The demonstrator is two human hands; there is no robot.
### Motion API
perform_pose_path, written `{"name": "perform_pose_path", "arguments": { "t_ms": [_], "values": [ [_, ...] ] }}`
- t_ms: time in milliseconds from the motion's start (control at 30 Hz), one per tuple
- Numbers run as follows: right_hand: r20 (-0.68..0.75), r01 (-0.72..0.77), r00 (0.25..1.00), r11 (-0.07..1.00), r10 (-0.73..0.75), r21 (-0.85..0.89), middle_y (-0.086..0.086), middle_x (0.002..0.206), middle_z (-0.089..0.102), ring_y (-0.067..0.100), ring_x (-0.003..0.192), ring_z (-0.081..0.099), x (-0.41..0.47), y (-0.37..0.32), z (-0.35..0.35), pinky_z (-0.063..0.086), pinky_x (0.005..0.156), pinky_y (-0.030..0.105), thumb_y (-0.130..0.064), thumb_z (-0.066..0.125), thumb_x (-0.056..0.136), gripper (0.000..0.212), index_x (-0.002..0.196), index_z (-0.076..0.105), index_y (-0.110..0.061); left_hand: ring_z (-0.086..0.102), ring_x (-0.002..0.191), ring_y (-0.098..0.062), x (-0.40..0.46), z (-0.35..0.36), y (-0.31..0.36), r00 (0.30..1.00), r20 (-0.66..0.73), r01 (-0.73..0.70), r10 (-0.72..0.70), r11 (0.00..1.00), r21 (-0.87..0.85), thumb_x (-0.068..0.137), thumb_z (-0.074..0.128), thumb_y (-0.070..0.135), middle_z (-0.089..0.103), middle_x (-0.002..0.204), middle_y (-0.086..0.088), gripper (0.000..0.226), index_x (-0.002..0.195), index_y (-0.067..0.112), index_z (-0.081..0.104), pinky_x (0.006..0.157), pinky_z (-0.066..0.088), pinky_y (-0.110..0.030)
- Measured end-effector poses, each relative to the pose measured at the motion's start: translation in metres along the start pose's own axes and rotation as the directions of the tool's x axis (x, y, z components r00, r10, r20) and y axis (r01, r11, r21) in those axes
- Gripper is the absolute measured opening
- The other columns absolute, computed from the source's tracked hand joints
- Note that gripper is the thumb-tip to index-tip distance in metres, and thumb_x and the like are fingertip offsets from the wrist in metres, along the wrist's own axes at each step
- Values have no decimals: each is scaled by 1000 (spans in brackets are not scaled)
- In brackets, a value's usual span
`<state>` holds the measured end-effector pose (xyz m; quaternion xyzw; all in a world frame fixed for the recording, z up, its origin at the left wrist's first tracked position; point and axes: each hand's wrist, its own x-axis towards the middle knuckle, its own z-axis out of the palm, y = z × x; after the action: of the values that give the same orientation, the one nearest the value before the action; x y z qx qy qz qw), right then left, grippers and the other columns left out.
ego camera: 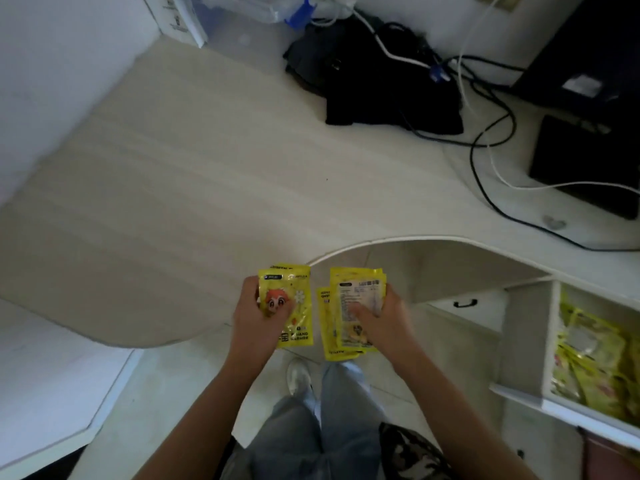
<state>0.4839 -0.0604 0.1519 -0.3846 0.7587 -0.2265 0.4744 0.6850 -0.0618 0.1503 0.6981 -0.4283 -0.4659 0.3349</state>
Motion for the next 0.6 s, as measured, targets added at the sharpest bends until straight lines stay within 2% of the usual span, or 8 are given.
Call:
{"name": "perform_pose_path", "arguments": {
  "t_ms": [67,167,233,333,433,600],
  "values": [
    [-45,-30,998,999,31,33,-1,96,71,19,88,69,-12,18,-13,58,76,44,-18,70,80,33,110,57,-19,65,77,-2,-13,12,3,998,59,-35,35,999,6,78,75,11,64,93,8,39,108,22,53,64,56,-23],
    [-95,-48,994,994,57,96,-3,97,71,15,88,68,-29,43,-36,56,70,32,-17,70,81,32,110,58,-19,65,79,0,-29,34,6,986,152,-76,65,995,65,78,76,16,65,96,9,40,109,25,52,65,56,-23],
    [-118,-77,988,982,99,172,-5,96,72,12,85,69,-39,60,-55,56,66,29,-18,71,81,30,109,60,-20,65,79,1,-39,52,11,975,210,-92,73,992,85,78,76,17,65,95,9,41,110,25,51,62,54,-17],
    [-201,-110,964,949,174,294,-5,90,73,12,79,71,-55,90,-90,61,67,36,-17,72,80,27,104,62,-21,64,75,3,-52,83,21,957,267,-148,114,983,110,78,77,16,64,91,9,41,108,26,51,58,49,-14],
    [-253,-119,942,925,220,362,-3,89,73,14,75,71,-75,126,-130,60,65,36,-15,70,81,24,103,63,-22,65,79,-4,-72,119,28,945,297,-180,136,976,126,76,77,17,65,91,9,41,107,26,52,65,50,-22],
    [-306,-125,914,903,266,411,-2,93,72,15,83,70,-107,190,-194,59,73,39,-15,69,81,23,102,63,-21,66,82,-10,-130,192,31,921,351,-225,167,966,130,77,77,18,67,92,5,39,106,23,53,67,51,-22]
  ]
}}
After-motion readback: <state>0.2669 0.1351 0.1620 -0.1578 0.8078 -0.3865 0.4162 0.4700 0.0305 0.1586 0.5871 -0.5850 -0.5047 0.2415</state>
